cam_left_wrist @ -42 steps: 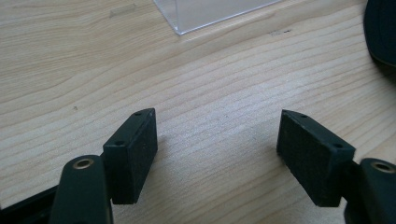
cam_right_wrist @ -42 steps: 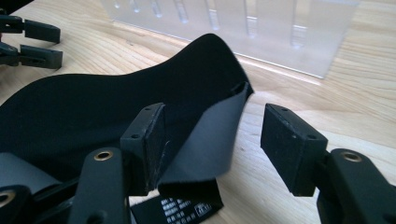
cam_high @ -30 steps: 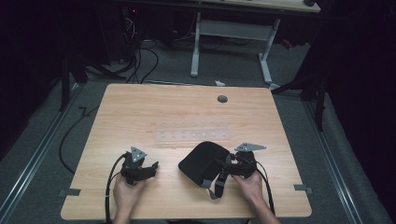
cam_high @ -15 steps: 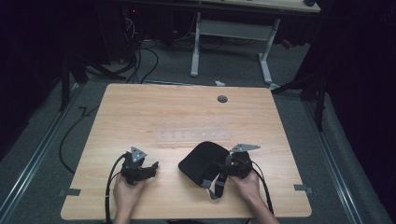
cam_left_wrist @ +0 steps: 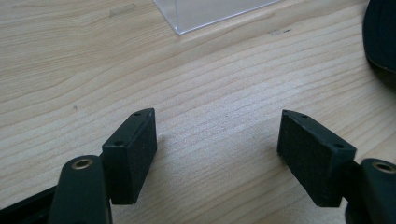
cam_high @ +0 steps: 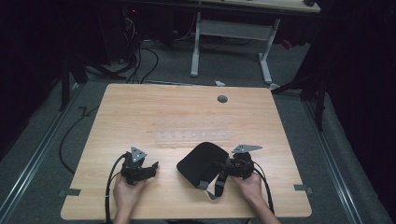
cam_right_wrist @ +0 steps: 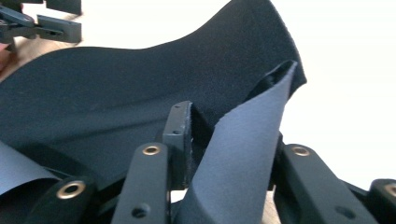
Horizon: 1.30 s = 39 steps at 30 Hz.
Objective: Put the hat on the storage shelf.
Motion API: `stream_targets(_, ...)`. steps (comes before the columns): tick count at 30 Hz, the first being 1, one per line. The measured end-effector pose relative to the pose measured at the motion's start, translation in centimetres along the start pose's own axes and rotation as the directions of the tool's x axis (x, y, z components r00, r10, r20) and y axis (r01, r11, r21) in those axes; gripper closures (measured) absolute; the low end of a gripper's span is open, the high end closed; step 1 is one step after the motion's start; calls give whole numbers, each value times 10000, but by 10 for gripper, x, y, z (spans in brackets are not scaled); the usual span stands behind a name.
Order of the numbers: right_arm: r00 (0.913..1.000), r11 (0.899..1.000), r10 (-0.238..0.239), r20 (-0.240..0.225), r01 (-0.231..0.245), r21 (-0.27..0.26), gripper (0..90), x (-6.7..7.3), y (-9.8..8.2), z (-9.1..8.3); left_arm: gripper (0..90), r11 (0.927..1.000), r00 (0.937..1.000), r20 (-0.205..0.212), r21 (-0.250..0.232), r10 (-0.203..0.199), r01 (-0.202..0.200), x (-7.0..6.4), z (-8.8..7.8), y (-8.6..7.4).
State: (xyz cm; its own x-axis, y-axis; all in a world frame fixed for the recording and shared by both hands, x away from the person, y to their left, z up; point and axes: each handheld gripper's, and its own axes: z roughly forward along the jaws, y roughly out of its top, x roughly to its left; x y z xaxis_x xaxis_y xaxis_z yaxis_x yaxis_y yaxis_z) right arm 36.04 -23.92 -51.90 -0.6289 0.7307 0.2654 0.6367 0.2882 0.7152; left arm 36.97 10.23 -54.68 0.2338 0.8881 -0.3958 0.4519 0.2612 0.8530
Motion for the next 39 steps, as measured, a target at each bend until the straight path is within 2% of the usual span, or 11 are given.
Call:
stream_targets(15,9971,9991,-99,-760,66,-430,830,1,-3,-12,290,10000,10000,-2,-18,-18,18,0,0,0)
stream_targets(21,9948,9979,-158,-1005,94,-643,853,5,-2,-15,295,10000,10000,3,-1,-23,23,0,0,0)
stream_targets(33,9936,9954,-208,-1109,102,-956,857,12,0,-24,253,9999,9999,127,85,-57,55,-1,1,0)
stream_targets(39,9950,9945,-189,-976,87,-1040,857,13,2,-30,216,9997,9998,174,215,120,-123,-1,1,-1)
